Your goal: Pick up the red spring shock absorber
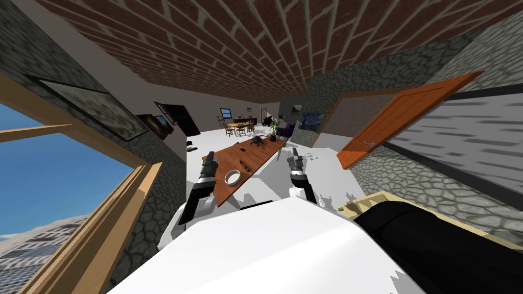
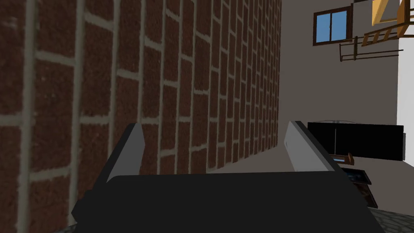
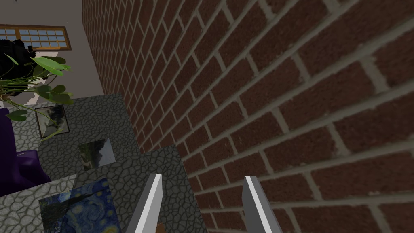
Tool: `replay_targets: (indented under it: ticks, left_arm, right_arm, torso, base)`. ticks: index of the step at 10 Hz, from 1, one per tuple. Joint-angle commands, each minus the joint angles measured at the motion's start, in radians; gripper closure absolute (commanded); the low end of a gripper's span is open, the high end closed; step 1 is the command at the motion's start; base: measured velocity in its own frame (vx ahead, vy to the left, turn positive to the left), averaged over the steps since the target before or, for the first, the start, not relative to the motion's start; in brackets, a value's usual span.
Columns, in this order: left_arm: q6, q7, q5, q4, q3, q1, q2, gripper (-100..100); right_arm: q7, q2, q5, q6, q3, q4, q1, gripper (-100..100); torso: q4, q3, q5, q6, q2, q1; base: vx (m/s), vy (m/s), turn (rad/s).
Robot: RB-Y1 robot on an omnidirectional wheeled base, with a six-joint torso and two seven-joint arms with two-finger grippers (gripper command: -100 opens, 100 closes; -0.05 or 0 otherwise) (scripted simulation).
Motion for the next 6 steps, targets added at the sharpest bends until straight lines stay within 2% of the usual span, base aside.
replay_targets:
  ticks: [1,4,5,6]
  left_arm:
    - [0.027,-0.016,0.02,0.043,0.004,-0.023,0.033,-100]
    - [0.119,-0.072,0.065,0.153,0.006,-0.102,0.099,-100]
    - [0.119,-0.072,0.065,0.161,0.006,-0.102,0.099,-100]
    - [0.153,-0.09,0.081,0.195,0.007,-0.13,0.12,-100]
  right_arm:
    - [0.0,0.0,0.0,0.0,0.0,0.0,0.0,0]
    - [0.0,0.0,0.0,0.0,0.0,0.0,0.0,0]
    - [0.0,0.0,0.0,0.0,0.0,0.0,0.0,0]
    - [0.0,0.0,0.0,0.0,0.0,0.0,0.0,0]
  torso:
    - [0.0,0.0,0.0,0.0,0.0,0.0]
    - [0.0,0.0,0.0,0.001,-0.001,-0.001]
    - [0.0,0.0,0.0,0.0,-0.001,-0.001]
    - [0.0,0.0,0.0,0.0,-0.001,0.0]
  base:
    - [0.004,-0.021,-0.104]
    - [0.01,-0.03,-0.211]
    - [0.011,-0.017,-0.03]
    - [0.01,-0.022,-0.099]
